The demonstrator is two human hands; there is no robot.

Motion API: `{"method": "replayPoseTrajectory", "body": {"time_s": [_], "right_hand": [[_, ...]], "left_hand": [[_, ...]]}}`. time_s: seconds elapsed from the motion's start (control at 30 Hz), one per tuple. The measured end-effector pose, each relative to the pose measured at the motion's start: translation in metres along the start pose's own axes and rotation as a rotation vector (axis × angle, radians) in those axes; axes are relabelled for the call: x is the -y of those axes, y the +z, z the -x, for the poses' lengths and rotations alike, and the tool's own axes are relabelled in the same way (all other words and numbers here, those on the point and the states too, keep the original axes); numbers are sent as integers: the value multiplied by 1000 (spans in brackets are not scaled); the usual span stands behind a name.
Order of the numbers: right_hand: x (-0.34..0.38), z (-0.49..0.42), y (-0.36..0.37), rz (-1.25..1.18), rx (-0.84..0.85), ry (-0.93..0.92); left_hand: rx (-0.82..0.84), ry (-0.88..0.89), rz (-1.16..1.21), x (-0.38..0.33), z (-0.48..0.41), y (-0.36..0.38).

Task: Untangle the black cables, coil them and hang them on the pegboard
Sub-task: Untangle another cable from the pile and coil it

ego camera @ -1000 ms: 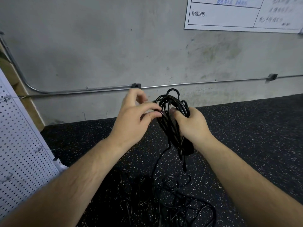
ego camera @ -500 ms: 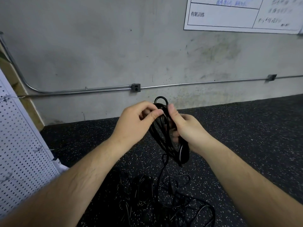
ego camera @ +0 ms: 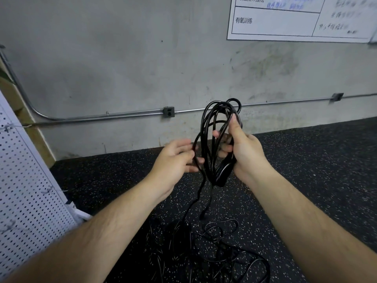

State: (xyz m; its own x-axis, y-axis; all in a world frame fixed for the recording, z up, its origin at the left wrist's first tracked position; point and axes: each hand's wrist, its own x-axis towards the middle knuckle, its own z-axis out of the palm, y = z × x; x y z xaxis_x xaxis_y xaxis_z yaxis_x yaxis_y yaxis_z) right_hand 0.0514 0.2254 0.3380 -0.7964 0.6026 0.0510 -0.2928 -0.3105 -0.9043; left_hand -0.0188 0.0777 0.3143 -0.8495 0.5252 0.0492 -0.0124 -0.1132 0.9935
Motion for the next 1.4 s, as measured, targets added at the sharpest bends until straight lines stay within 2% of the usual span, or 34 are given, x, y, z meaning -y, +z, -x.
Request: {"method": "replayPoseTrajectory", "body": {"time_s": [0.2, 0.33, 0.43, 0.63, 0.87, 0.97, 1.1, 1.27, 1.33, 1.4], "right_hand": [[7, 4, 1, 33, -3, -37], [13, 6, 0, 5, -8, -81], [19, 6, 0, -25, -11, -108], [24, 4, -3, 23, -59, -188], [27, 6, -6, 80, -91, -260], [31, 5, -6, 117, -93, -313], [23, -2, -14, 381, -120, -431], [14, -11, -31, 666, -157, -477], [13, -11, -36, 796, -168, -503], [10, -9, -36, 882, -188, -496]], "left_hand": [[21, -72, -21, 3, -3, 3], [184, -143, -73, 11, 1, 4], [314, -163, -287, 31, 3, 9], [427, -166, -389, 70, 3, 20], [453, -73, -590, 117, 2, 26], [441, -124, -746, 131, 4, 23], [304, -145, -542, 124, 5, 15], [86, -7, -373, 68, 9, 3], [97, -1, -280, 44, 13, -3], [203, -18, -204, 24, 18, -10]]}}
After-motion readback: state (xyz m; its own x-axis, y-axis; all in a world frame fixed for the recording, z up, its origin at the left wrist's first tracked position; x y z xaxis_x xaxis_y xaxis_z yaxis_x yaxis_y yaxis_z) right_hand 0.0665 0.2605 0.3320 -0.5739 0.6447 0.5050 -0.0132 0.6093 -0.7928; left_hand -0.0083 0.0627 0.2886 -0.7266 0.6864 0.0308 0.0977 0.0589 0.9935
